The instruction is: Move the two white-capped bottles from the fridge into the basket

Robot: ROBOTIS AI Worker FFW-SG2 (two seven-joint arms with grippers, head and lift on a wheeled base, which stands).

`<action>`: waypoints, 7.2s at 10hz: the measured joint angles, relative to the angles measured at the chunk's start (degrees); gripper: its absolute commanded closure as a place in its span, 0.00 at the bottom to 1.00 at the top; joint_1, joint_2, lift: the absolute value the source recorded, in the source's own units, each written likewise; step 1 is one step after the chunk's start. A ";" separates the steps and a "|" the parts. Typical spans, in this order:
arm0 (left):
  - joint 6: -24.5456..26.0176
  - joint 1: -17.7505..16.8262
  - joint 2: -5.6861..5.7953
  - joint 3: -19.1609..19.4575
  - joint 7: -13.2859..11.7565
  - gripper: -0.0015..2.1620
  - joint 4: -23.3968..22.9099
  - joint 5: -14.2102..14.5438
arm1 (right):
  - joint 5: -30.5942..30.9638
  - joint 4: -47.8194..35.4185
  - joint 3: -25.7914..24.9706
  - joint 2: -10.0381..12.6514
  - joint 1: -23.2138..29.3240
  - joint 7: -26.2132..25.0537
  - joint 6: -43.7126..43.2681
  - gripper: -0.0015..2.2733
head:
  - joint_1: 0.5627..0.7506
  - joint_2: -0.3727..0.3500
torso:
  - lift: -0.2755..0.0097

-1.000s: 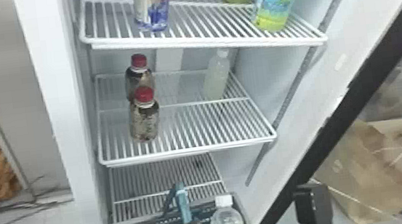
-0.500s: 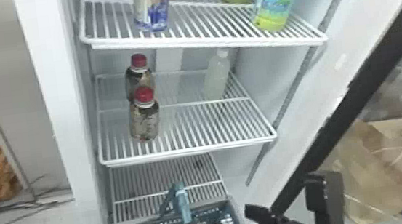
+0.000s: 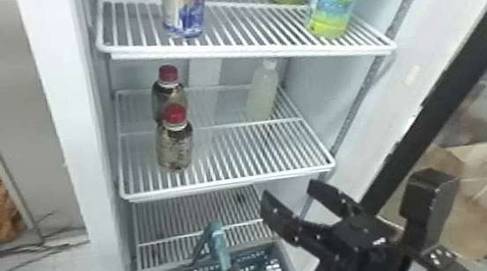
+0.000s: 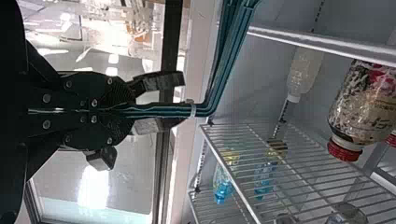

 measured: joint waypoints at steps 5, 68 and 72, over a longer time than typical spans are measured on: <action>0.00 0.00 0.08 -0.34 0.00 0.52 0.00 0.05 | 0.97 17.12 1.23 -1.29 -11.09 0.36 -17.24 0.11 | 0.70 0.03 | 0.05; 1.29 -0.75 -0.17 -0.91 0.09 0.52 0.56 1.21 | -3.89 3.37 0.11 -0.34 -1.33 -2.34 -12.45 0.38 | 0.70 0.03 | 0.05; 0.30 -0.44 -0.19 -0.69 -0.01 0.52 0.56 1.45 | -4.55 -0.82 -0.48 0.67 3.92 -1.21 -6.42 0.38 | 0.70 0.03 | 0.05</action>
